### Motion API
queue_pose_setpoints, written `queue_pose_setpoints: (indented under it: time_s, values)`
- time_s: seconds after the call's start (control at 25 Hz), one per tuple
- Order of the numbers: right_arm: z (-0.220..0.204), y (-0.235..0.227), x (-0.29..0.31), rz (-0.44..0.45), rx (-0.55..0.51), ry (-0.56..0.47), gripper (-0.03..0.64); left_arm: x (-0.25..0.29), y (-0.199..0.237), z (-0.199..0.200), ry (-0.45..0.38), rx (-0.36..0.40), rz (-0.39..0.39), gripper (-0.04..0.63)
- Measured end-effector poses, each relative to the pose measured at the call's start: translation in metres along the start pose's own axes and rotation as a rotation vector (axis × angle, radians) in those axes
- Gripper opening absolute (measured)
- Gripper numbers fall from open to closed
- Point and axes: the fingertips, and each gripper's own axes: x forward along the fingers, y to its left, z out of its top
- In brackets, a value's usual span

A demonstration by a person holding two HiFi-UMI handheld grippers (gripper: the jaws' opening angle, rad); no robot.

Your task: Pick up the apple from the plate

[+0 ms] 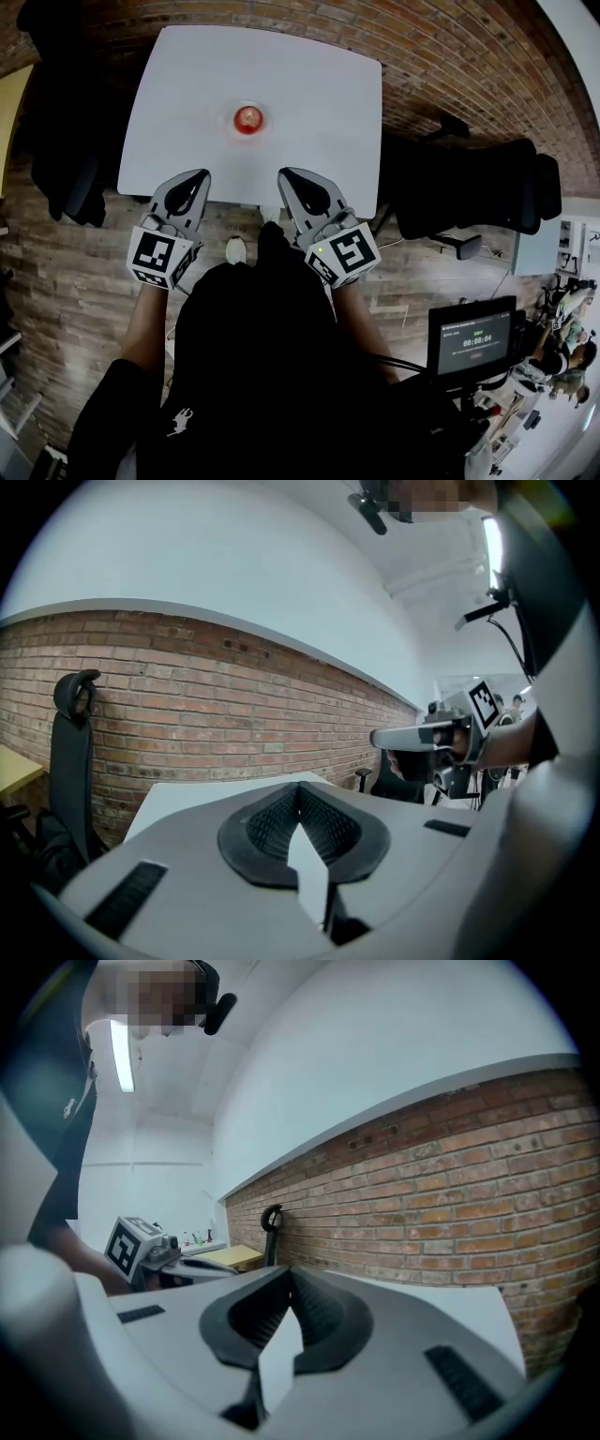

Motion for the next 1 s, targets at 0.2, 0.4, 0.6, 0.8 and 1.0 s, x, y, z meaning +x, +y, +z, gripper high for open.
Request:
queue_pose_setpoints:
  time_s: [0.2, 0.4, 0.6, 0.8, 1.0]
  values:
    - [0.004, -0.017, 0.016, 0.041, 0.003, 0.002, 0.003, 0.021, 0.012, -0.003, 0.012, 0.006, 0.037, 0.006]
    - [-0.003, -0.031, 0.031, 0.088, 0.000, 0.032, 0.003, 0.047, 0.021, -0.017, 0.050, 0.023, 0.075, 0.006]
    - [-0.009, -0.045, 0.049, 0.135, 0.005, 0.075, 0.003, 0.071, 0.030, -0.033, 0.086, 0.000, 0.097, 0.006]
    - [-0.017, -0.065, 0.069, 0.160, -0.002, 0.116, 0.003, 0.097, 0.044, -0.043, 0.091, -0.034, 0.102, 0.007]
    - [-0.025, -0.079, 0.089, 0.177, 0.007, 0.139, 0.003, 0.120, 0.061, -0.057, 0.107, -0.042, 0.106, 0.008]
